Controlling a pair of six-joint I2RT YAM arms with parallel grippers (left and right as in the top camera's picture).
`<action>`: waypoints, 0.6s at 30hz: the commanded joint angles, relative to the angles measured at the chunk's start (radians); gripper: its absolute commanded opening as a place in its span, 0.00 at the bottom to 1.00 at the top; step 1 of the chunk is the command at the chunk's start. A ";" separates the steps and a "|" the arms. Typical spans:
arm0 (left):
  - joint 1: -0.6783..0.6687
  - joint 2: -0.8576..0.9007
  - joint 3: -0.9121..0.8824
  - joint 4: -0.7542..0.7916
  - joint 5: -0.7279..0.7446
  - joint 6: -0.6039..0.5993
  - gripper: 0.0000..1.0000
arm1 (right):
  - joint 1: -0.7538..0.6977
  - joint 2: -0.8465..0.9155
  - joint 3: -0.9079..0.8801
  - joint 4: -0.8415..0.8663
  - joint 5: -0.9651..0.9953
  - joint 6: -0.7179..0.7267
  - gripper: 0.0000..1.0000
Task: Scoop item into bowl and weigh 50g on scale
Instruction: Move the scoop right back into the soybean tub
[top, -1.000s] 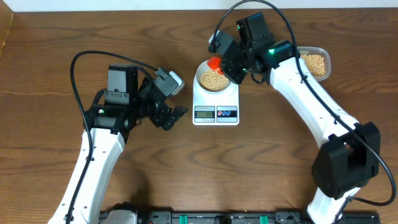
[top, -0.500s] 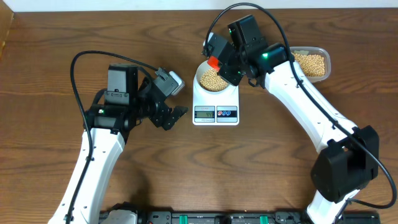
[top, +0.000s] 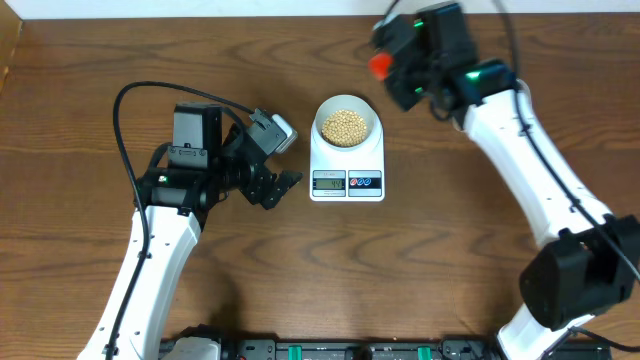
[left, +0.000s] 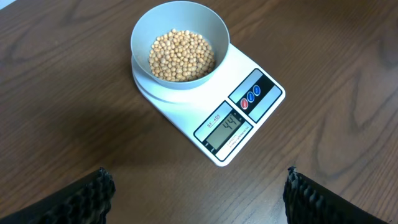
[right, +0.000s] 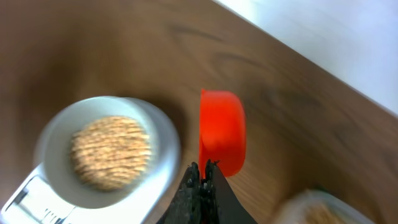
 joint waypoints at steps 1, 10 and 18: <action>-0.001 -0.002 -0.007 -0.002 0.013 -0.012 0.89 | -0.077 -0.025 0.001 -0.021 0.109 0.201 0.01; -0.001 -0.002 -0.007 -0.002 0.013 -0.012 0.90 | -0.198 -0.025 0.001 -0.161 0.224 0.283 0.01; -0.001 -0.002 -0.007 -0.002 0.013 -0.012 0.90 | -0.219 -0.021 -0.007 -0.205 0.292 0.286 0.01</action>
